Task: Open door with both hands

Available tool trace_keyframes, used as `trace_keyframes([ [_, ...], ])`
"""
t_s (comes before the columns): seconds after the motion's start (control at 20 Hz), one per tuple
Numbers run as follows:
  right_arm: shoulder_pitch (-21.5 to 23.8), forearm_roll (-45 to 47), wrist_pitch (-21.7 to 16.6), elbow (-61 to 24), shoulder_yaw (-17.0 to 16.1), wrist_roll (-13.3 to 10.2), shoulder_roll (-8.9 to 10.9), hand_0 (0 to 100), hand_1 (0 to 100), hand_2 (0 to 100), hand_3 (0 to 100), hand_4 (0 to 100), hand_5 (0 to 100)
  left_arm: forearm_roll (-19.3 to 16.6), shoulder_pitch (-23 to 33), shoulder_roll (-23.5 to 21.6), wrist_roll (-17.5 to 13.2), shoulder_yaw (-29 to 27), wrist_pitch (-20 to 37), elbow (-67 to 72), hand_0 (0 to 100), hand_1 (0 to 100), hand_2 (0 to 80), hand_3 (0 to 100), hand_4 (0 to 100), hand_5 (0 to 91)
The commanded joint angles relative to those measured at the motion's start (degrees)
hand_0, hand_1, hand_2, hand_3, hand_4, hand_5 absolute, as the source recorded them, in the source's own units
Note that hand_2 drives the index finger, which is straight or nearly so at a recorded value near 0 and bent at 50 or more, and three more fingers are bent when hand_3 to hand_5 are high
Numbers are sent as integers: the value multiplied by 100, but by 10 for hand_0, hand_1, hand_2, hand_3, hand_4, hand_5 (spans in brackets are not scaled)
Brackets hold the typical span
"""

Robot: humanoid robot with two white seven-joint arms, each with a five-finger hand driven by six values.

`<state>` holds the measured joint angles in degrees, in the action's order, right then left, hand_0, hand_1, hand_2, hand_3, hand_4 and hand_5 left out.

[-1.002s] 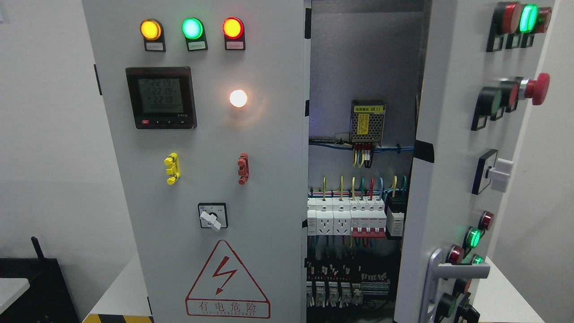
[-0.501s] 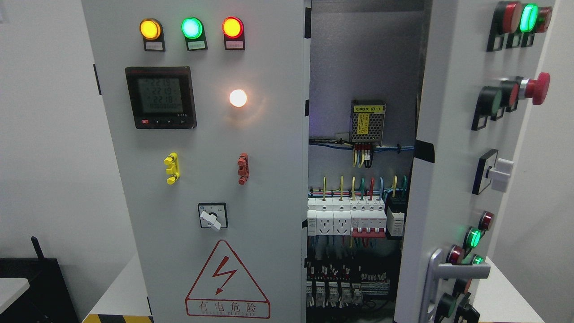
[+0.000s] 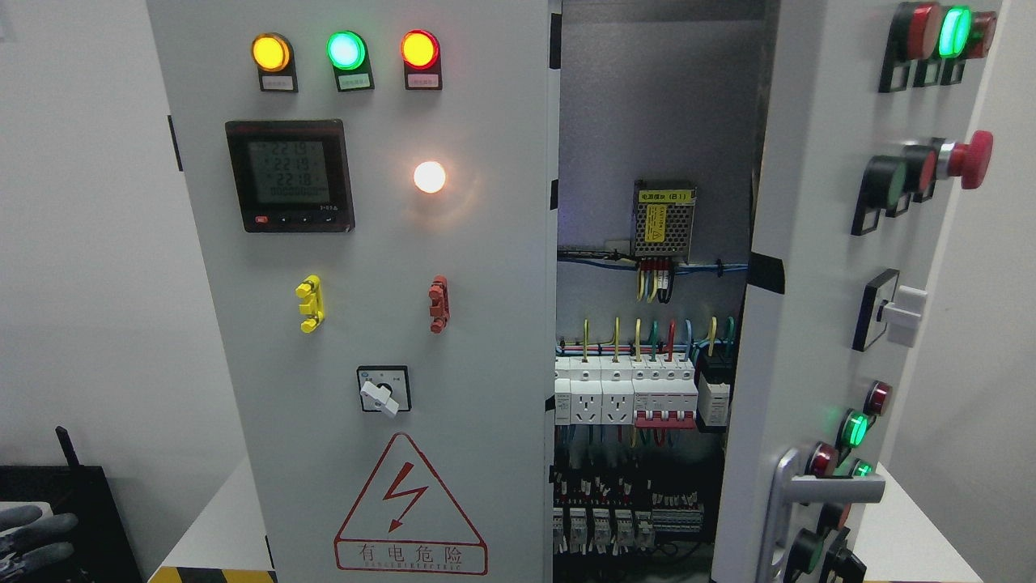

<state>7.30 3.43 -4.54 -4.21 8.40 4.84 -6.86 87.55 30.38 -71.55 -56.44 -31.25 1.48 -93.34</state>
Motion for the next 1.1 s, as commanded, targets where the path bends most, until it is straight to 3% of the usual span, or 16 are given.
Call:
trace_keyframes([
  [0.0, 0, 0, -3, 0, -5, -1, 0, 383, 0, 0, 0, 0, 0, 86, -670, -958, -8, 476, -60, -307, 0, 0, 0, 0, 0, 0],
  [0.3, 0, 0, -3, 0, 4, -1, 0, 383, 0, 0, 0, 0, 0, 25, -5087, -879, 27, 5166, -86, -290, 0, 0, 0, 0, 0, 0],
  [0.5, 0, 0, -3, 0, 4, -1, 0, 382, 0, 0, 0, 0, 0, -19, -6998, -738, 54, 7269, -86, -272, 0, 0, 0, 0, 0, 0],
  [0.7, 0, 0, -3, 0, -5, -1, 0, 382, 0, 0, 0, 0, 0, -81, -9282, -483, 221, 9825, -86, -246, 0, 0, 0, 0, 0, 0],
  [0.85, 0, 0, -3, 0, 4, -1, 0, 382, 0, 0, 0, 0, 0, -28, -10261, -238, 221, 10875, -77, -237, 0, 0, 0, 0, 0, 0],
  [1.05, 0, 9, -3, 0, 4, -1, 0, 383, 0, 0, 0, 0, 0, 182, -10650, 237, 230, 11448, -51, -176, 0, 0, 0, 0, 0, 0],
])
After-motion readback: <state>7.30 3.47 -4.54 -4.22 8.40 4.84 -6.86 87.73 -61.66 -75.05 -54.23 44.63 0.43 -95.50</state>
